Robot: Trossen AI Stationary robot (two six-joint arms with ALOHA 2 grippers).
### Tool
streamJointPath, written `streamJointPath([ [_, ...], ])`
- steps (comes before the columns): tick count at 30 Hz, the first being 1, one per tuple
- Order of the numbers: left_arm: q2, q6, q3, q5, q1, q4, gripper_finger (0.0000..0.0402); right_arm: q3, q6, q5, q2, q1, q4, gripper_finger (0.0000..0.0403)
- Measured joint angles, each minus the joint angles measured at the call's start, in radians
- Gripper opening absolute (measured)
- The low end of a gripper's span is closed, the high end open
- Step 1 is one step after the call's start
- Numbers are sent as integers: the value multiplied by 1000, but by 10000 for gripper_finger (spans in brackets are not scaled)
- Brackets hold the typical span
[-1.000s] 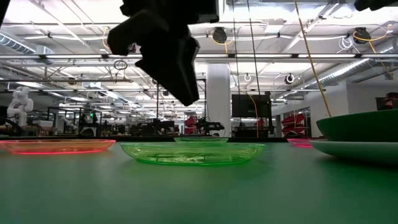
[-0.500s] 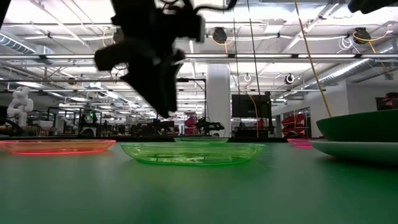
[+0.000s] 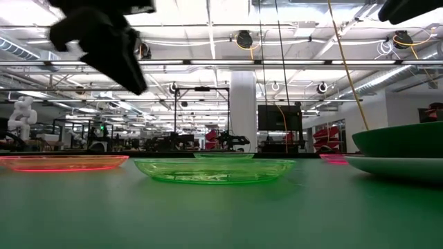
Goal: Stack plastic plates
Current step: Stack the orange plate on top of the white plate
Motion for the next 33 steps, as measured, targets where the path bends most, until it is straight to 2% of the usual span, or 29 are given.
streamJointPath([
  [3, -32, -41, -66, -32, -42, 57, 191, 0, 0, 0, 0, -8, 1, 75],
  [6, -32, -103, -100, -50, -69, 46, 191, 0, 0, 0, 0, -13, 4, 75],
  [12, -23, -202, -109, -56, -130, 46, 191, 0, 9, 0, 0, -18, 12, 75],
  [22, -21, -329, -108, -142, -257, 54, 191, 0, 4, -1, 0, -18, 63, 75],
  [33, 121, -398, -107, -158, -332, 48, 191, 0, 1, -7, 0, -18, 108, 75],
])
